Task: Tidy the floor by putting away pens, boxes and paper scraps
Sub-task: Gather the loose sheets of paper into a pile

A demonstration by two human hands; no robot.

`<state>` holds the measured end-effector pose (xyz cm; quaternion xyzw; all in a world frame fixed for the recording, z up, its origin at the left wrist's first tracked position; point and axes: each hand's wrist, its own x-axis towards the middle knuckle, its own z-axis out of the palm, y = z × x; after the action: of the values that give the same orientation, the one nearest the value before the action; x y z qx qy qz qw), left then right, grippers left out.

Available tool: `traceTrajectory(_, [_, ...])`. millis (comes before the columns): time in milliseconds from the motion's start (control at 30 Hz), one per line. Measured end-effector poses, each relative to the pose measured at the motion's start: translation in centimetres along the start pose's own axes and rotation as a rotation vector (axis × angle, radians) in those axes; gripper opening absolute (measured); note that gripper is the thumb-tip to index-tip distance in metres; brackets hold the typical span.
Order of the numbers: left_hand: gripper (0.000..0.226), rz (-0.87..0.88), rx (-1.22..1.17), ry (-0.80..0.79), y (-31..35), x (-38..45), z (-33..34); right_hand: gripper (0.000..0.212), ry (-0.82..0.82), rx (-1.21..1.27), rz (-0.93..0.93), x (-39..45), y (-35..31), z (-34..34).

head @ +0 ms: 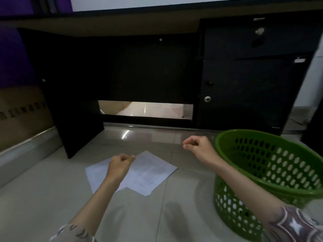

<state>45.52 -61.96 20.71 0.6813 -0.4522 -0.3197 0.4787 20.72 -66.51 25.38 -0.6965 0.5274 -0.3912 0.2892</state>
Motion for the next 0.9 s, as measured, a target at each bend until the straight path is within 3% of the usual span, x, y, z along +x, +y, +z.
traceTrajectory(267, [0.025,-0.230,0.069,0.150,-9.0,1.5,-6.7,0.008,-0.272,-0.070,0.093,4.4,2.2,9.5])
traceTrajectory(400, [0.025,-0.271,0.148,0.143,-13.2,4.1,-7.1,0.032,-0.407,-0.129,0.115,7.7,5.4,13.8])
traceTrajectory(533, [0.040,-0.313,0.273,0.099,-17.7,7.1,-6.0,0.048,-0.471,-0.158,0.196,11.0,10.1,18.0])
traceTrajectory(700, [0.062,-0.323,0.640,-0.026,-23.0,11.7,-4.8,0.069,-0.483,-0.293,0.243,14.4,16.1,21.4])
traceTrajectory(833, [0.070,-0.286,0.801,-0.115,-26.0,13.3,-3.0,0.118,-0.456,-0.409,0.310,16.4,20.4,22.3])
traceTrajectory(900, [0.091,-0.262,0.852,-0.146,-27.1,13.2,-2.6,0.123,-0.463,-0.501,0.312,16.8,22.0,22.8])
